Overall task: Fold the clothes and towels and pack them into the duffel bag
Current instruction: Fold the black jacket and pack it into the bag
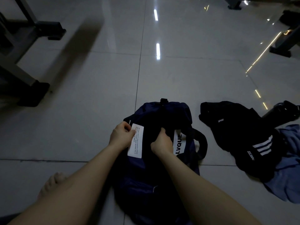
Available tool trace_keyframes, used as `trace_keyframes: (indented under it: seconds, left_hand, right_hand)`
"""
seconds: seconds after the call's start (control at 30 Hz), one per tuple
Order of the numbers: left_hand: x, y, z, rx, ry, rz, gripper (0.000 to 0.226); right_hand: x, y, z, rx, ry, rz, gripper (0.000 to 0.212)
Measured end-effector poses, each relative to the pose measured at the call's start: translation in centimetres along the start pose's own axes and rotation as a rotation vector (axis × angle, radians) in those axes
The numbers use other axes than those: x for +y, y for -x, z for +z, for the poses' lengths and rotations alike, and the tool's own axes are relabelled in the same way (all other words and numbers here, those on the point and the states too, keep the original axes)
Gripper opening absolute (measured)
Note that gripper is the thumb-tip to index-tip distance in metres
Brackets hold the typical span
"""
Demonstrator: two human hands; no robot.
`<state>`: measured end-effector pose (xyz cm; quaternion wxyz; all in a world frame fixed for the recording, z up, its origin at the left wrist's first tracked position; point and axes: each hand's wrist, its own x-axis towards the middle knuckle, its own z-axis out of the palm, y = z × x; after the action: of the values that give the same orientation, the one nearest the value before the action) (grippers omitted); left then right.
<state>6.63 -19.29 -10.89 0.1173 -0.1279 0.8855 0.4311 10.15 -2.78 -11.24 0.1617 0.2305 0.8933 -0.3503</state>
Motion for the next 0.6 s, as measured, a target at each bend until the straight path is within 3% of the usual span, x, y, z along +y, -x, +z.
trace_keyframes:
  seconds: [0.17, 0.33, 0.5, 0.6]
  left_hand:
    - [0.1, 0.3, 0.3, -0.005, -0.021, 0.004, 0.014]
    - [0.2, 0.7, 0.4, -0.005, -0.009, 0.011, 0.014]
    - [0.1, 0.7, -0.1, 0.014, 0.033, 0.052, 0.015]
    - [0.0, 0.5, -0.1, 0.005, 0.011, 0.026, 0.014]
  right_hand:
    - [0.4, -0.2, -0.4, -0.033, -0.089, -0.108, 0.075]
    - [0.5, -0.4, 0.0, -0.115, -0.065, -0.11, 0.056]
    - [0.1, -1.6, -0.3, -0.168, -0.053, -0.16, 0.065]
    - [0.7, -1.7, -0.8, -0.134, -0.037, -0.166, 0.06]
